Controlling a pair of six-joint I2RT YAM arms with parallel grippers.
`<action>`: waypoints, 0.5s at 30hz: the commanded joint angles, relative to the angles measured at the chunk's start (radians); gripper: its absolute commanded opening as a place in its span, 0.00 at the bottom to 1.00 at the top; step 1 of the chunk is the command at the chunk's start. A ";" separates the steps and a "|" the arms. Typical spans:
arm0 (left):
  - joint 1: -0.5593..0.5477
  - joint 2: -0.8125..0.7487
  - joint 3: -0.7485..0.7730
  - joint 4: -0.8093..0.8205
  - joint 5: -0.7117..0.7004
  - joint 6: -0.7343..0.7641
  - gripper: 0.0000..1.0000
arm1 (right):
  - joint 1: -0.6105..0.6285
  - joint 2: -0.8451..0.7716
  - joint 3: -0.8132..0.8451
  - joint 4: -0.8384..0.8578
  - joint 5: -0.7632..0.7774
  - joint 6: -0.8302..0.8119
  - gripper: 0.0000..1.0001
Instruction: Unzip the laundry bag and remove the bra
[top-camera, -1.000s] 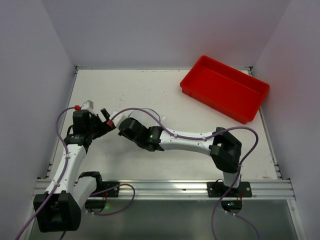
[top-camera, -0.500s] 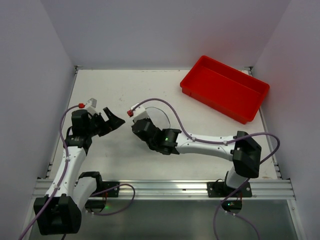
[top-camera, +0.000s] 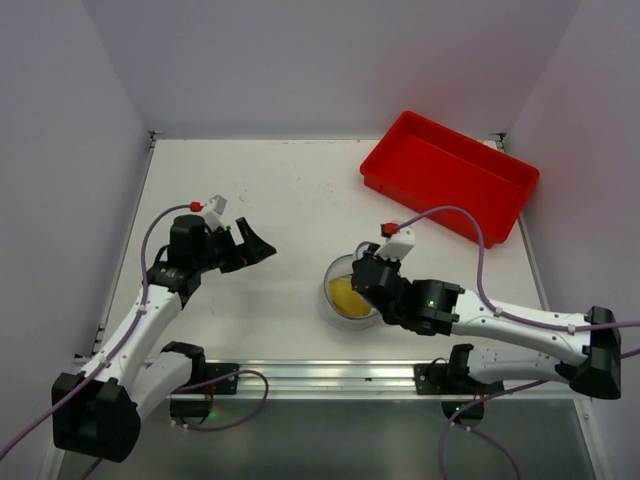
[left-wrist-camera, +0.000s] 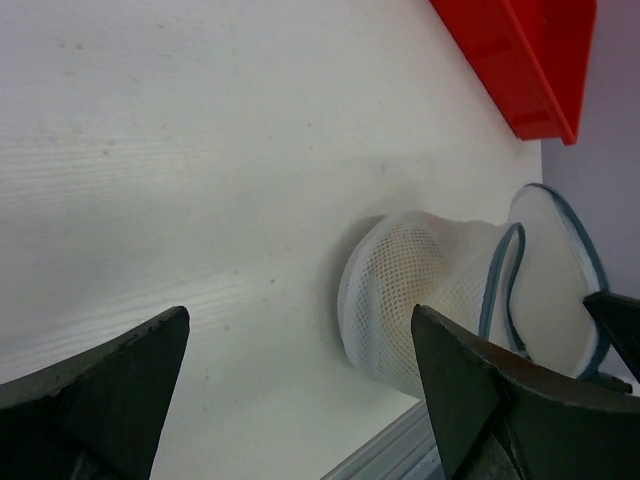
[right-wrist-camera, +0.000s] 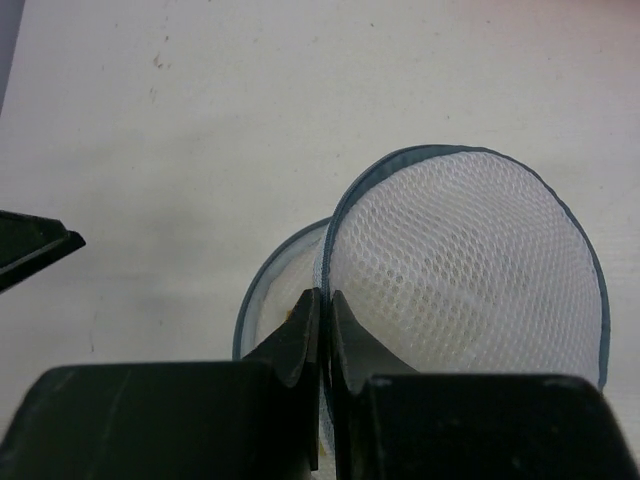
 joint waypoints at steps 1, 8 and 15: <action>-0.137 0.036 0.083 0.070 -0.041 -0.022 0.95 | 0.000 -0.097 -0.084 -0.033 0.050 0.188 0.00; -0.427 0.204 0.251 0.107 -0.116 0.010 0.95 | 0.000 -0.136 -0.125 0.068 0.033 0.065 0.00; -0.604 0.387 0.355 0.095 -0.226 0.053 0.90 | 0.002 -0.142 -0.143 0.099 0.015 0.063 0.00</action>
